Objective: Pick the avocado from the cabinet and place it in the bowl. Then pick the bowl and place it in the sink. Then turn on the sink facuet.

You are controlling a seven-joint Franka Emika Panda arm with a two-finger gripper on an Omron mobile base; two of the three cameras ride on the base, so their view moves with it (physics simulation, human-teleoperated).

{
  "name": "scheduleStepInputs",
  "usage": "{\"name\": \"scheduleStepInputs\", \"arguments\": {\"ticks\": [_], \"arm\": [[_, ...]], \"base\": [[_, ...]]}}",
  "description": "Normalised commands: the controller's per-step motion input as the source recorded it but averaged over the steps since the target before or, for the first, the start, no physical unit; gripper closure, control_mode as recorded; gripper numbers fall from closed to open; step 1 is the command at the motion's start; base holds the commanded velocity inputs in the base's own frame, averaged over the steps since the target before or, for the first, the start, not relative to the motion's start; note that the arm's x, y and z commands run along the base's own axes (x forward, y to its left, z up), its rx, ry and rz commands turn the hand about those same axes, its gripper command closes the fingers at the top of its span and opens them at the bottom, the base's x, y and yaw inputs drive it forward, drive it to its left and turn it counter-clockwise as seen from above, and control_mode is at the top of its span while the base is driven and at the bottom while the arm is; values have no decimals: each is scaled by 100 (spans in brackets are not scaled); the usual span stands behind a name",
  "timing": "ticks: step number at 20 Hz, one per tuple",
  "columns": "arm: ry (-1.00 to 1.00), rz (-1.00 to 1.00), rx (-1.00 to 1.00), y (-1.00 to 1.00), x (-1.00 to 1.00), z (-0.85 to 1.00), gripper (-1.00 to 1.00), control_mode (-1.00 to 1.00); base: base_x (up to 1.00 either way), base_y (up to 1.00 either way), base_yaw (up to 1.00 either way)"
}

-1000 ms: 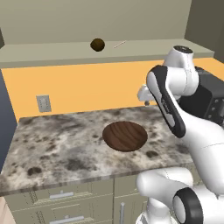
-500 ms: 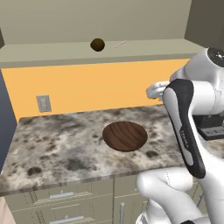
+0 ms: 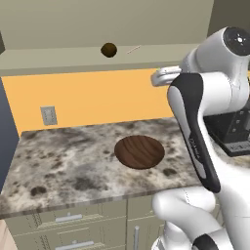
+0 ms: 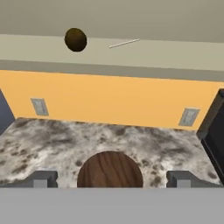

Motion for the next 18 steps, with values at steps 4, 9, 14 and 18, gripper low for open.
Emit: {"name": "scheduleStepInputs", "arguments": {"ticks": [4,9,14,18], "arm": [[-3,0,0,22,22,18,-100,-100],[-1,0,0,59,52,0,-100,-100],[-1,0,0,57,69,1,-100,-100],[-5,0,0,17,65,2,-100,-100]], "base": [[0,0,0],[0,0,0],[0,0,0],[0,0,0]]}}
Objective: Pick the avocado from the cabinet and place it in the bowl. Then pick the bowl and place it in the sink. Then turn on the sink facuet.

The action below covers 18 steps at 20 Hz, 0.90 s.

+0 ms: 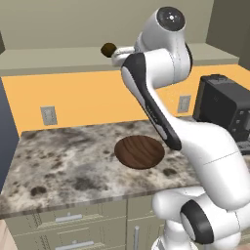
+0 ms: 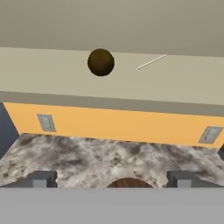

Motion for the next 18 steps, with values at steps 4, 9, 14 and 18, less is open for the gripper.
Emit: {"name": "scheduleStepInputs", "arguments": {"ticks": [4,9,14,18], "arm": [[-2,1,0,2,78,0,-100,-100],[-7,8,0,0,70,0,-100,-100],[-4,8,0,6,51,0,-100,-100],[-1,7,0,18,49,-7,-100,-100]], "base": [[0,0,0],[0,0,0],[0,0,0],[0,0,0]]}}
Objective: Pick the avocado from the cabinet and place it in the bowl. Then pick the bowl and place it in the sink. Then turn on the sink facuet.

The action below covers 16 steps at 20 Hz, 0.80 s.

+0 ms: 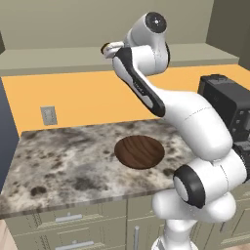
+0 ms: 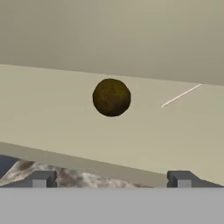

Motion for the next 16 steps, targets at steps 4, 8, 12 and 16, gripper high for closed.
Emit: {"name": "scheduleStepInputs", "arguments": {"ticks": [4,8,12,16], "arm": [[0,3,0,20,40,-8,-100,-100],[0,1,0,9,45,-7,-100,-100],[0,1,0,2,45,-2,-100,-100],[0,1,0,0,53,0,-100,-100]], "base": [[0,0,0],[0,0,0],[0,0,0],[0,0,0]]}}
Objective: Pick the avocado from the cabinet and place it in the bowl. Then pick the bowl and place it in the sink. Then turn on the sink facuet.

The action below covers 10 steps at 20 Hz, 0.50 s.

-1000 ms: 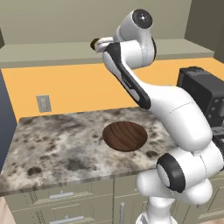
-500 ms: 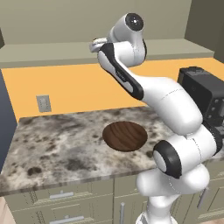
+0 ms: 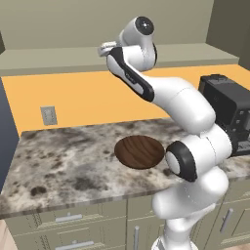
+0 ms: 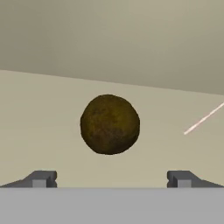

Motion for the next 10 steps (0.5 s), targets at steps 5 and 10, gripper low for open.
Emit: {"name": "scheduleStepInputs", "arguments": {"ticks": [5,10], "arm": [[0,2,0,0,45,0,-100,-100],[2,3,0,11,36,0,-100,-100]], "base": [[0,0,0],[0,0,0]]}}
